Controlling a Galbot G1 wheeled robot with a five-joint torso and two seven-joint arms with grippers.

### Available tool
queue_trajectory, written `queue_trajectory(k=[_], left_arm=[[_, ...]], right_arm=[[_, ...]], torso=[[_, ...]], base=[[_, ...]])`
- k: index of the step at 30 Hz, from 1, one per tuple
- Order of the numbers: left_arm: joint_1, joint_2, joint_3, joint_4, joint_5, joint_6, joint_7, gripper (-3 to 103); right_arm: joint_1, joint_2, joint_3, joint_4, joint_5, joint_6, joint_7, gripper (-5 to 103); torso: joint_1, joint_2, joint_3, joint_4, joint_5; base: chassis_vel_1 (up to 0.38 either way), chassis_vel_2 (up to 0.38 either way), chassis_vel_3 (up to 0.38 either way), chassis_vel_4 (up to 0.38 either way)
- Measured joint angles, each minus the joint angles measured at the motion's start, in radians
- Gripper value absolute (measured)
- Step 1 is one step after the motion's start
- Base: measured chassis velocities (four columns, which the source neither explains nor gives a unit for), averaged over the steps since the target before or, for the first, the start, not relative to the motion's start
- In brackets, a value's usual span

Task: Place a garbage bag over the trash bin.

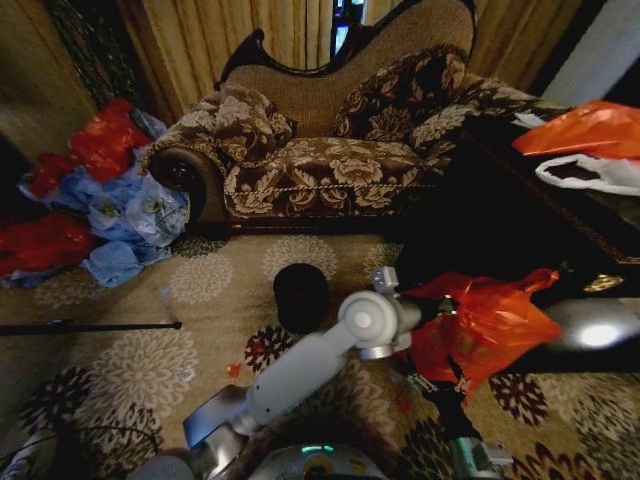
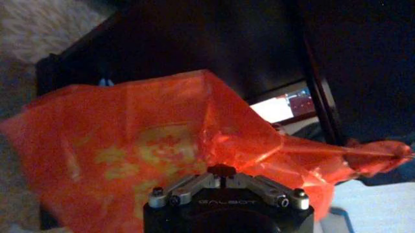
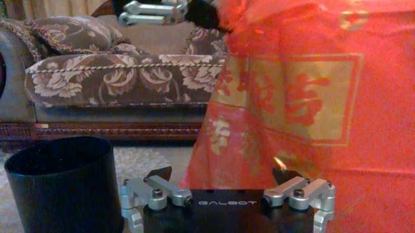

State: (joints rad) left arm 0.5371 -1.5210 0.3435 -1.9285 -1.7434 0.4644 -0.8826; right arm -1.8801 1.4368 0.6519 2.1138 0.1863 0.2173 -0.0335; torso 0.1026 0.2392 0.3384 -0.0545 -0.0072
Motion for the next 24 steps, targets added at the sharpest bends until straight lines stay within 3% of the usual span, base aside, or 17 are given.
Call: queue_trajectory(k=[24], left_arm=[[0.126, 0.176, -0.242, -0.023, 0.006, 0.009, 0.011, 0]], right_arm=[[-0.007, -0.004, 0.004, 0.008, -0.002, 0.003, -0.001, 100]], torso=[[0.000, 0.000, 0.000, -0.0001, 0.0000]], base=[[0.000, 0.000, 0.000, 0.000]])
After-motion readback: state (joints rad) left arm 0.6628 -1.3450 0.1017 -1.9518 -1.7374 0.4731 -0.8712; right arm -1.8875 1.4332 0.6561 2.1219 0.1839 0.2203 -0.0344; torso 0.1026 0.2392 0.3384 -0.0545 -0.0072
